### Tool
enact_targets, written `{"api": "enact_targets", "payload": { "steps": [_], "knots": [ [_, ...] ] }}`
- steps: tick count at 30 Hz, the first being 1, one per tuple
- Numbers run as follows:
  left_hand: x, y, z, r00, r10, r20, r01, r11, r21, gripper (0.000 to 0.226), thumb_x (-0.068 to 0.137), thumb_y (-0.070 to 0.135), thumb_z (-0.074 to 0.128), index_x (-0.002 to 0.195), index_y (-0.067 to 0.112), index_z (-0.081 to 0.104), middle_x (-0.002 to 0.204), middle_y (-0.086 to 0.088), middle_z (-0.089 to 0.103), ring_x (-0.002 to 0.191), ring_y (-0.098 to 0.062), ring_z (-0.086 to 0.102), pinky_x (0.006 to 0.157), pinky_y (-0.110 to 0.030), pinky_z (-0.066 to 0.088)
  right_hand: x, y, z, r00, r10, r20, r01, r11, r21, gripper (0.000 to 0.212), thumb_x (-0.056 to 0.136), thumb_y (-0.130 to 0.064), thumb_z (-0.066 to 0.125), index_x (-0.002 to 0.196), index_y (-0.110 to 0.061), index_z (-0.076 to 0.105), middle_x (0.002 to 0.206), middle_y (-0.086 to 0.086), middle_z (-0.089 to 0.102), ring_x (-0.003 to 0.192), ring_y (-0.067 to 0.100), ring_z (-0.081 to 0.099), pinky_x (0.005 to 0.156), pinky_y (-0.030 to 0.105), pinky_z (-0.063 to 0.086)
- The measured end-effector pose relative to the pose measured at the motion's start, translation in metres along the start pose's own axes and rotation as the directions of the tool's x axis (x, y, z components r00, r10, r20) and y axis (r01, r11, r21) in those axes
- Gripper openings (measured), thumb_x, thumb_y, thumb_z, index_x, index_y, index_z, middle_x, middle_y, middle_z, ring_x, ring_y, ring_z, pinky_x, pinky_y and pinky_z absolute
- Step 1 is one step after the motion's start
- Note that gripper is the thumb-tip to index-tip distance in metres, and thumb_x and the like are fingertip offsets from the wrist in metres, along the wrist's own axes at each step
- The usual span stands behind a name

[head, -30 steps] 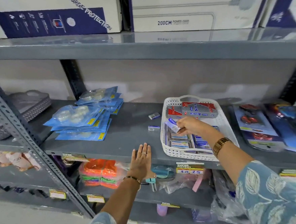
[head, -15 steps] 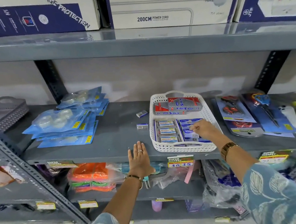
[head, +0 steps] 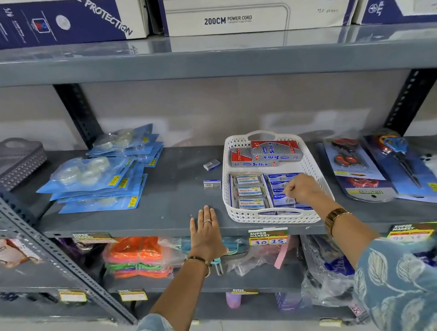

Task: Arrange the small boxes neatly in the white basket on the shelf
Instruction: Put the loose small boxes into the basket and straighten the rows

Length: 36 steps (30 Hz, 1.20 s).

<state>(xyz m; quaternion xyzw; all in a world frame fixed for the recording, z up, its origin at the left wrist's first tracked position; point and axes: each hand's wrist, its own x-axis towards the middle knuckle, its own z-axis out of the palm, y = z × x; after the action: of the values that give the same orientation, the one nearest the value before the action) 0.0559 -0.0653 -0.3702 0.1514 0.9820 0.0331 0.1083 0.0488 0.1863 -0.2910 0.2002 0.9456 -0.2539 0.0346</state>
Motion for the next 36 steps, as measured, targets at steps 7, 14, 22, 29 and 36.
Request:
{"api": "enact_targets", "payload": {
  "steps": [7, 14, 22, 29, 36],
  "knots": [
    [0.001, 0.000, 0.002, 1.000, -0.001, -0.008, 0.001, 1.000, 0.017, 0.092, 0.089, 0.029, 0.057, 0.149, 0.004, -0.008, 0.160, -0.012, -0.009, 0.147, -0.030, -0.007, 0.119, -0.047, 0.000, -0.004, 0.001, -0.010, 0.998, 0.028, 0.058, -0.030, 0.999, 0.029, 0.028, 0.073, -0.005, 0.078, 0.101, 0.000, 0.073, 0.110, 0.014, 0.072, 0.093, 0.025, 0.069, 0.082, 0.030, 0.057],
    [0.002, 0.000, 0.003, 1.000, -0.008, -0.004, 0.008, 1.000, 0.027, 0.095, 0.088, 0.031, 0.059, 0.149, 0.005, -0.009, 0.160, -0.011, -0.010, 0.147, -0.030, -0.008, 0.119, -0.047, -0.001, -0.007, 0.003, -0.008, 0.999, 0.028, 0.034, -0.028, 0.999, 0.026, 0.027, 0.072, -0.010, 0.079, 0.096, 0.001, 0.074, 0.106, 0.014, 0.073, 0.095, 0.026, 0.070, 0.093, 0.036, 0.054],
    [0.002, -0.001, 0.003, 1.000, -0.005, -0.006, 0.005, 1.000, 0.024, 0.095, 0.087, 0.028, 0.060, 0.149, 0.005, -0.009, 0.160, -0.011, -0.009, 0.148, -0.029, -0.007, 0.120, -0.046, 0.000, -0.002, 0.001, 0.001, 0.987, -0.130, 0.093, 0.145, 0.973, -0.179, 0.018, 0.077, 0.001, 0.071, 0.094, -0.005, 0.073, 0.107, 0.010, 0.071, 0.100, 0.023, 0.065, 0.096, 0.034, 0.050],
    [0.002, 0.000, 0.003, 1.000, -0.007, -0.008, 0.007, 1.000, 0.018, 0.096, 0.087, 0.027, 0.060, 0.149, 0.005, -0.010, 0.160, -0.011, -0.010, 0.148, -0.029, -0.008, 0.120, -0.046, -0.001, -0.002, 0.012, 0.000, 0.966, -0.180, 0.187, 0.228, 0.934, -0.276, 0.023, 0.081, 0.007, 0.058, 0.083, -0.016, 0.058, 0.087, 0.004, 0.057, 0.079, 0.021, 0.054, 0.072, 0.029, 0.041],
    [0.002, -0.002, 0.003, 1.000, 0.001, -0.006, -0.001, 1.000, 0.006, 0.095, 0.088, 0.028, 0.058, 0.148, 0.005, -0.011, 0.159, -0.011, -0.012, 0.147, -0.029, -0.010, 0.119, -0.046, -0.003, -0.001, 0.012, 0.000, 0.969, -0.177, 0.173, 0.223, 0.930, -0.293, 0.030, 0.077, 0.011, 0.051, 0.073, -0.019, 0.053, 0.091, 0.009, 0.063, 0.078, 0.023, 0.060, 0.066, 0.027, 0.041]
  ]
}}
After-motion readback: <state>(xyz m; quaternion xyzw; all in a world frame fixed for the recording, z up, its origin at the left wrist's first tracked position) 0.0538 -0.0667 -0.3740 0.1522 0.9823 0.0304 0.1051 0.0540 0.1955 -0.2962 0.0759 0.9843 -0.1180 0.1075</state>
